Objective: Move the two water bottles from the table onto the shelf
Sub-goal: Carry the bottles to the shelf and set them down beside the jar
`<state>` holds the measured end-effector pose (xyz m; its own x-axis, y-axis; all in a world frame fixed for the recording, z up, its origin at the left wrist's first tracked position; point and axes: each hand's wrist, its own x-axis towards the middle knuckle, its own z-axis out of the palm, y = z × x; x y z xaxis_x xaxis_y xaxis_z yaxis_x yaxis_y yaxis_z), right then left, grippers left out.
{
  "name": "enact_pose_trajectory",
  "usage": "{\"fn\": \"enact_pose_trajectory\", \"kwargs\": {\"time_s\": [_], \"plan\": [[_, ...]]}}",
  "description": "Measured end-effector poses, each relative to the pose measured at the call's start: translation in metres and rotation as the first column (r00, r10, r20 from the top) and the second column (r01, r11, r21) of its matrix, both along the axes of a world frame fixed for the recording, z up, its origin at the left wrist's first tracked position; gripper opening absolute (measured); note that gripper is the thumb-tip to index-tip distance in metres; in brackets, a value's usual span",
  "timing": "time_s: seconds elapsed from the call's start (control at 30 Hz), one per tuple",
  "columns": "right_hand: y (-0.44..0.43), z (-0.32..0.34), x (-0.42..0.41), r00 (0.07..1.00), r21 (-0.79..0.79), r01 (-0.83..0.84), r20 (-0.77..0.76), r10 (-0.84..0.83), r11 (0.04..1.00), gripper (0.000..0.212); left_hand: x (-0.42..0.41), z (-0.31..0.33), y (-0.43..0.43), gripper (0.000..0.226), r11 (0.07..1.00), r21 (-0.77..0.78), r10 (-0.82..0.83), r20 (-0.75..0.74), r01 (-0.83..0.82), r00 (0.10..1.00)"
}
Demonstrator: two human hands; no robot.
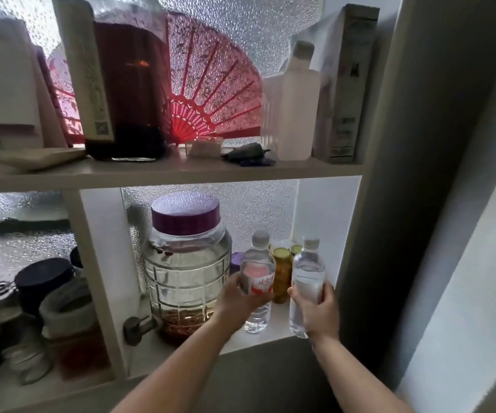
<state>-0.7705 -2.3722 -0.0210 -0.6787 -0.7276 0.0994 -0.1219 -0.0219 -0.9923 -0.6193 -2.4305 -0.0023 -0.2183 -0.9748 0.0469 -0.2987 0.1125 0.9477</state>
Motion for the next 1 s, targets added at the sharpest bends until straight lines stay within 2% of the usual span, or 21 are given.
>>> {"fn": "enact_pose_trajectory", "kwargs": {"time_s": [0.07,0.23,0.37,0.6,0.77,1.0], "plan": [[-0.004,-0.004,-0.004,1.0,0.008,-0.007,0.006,0.007,1.0,0.061,-0.004,-0.009,-0.009,0.074,1.0,0.025,-0.003,-0.003,0.003,1.0],[-0.01,-0.011,-0.014,0.998,0.01,-0.056,-0.012,0.056,0.998,0.054,-0.011,-0.02,-0.016,0.06,0.999,0.016,-0.046,0.045,0.046,0.998],[-0.018,-0.016,-0.021,0.999,-0.003,-0.046,0.019,0.046,0.999,0.06,-0.016,-0.026,-0.023,0.061,0.999,-0.002,-0.045,0.046,0.045,0.998],[-0.034,-0.021,-0.027,0.999,-0.023,-0.021,0.024,0.021,1.0,0.062,-0.021,-0.028,-0.031,0.058,0.99,-0.014,-0.142,-0.014,0.142,0.99],[-0.042,-0.022,-0.028,0.999,-0.049,-0.043,0.01,0.044,0.998,0.06,-0.026,-0.03,-0.028,0.047,0.992,-0.02,-0.123,-0.1,0.122,0.987],[-0.051,-0.028,-0.029,0.998,-0.058,-0.056,0.022,0.058,0.997,0.064,-0.028,-0.033,-0.031,0.049,0.991,-0.021,-0.131,-0.136,0.129,0.982]]}}
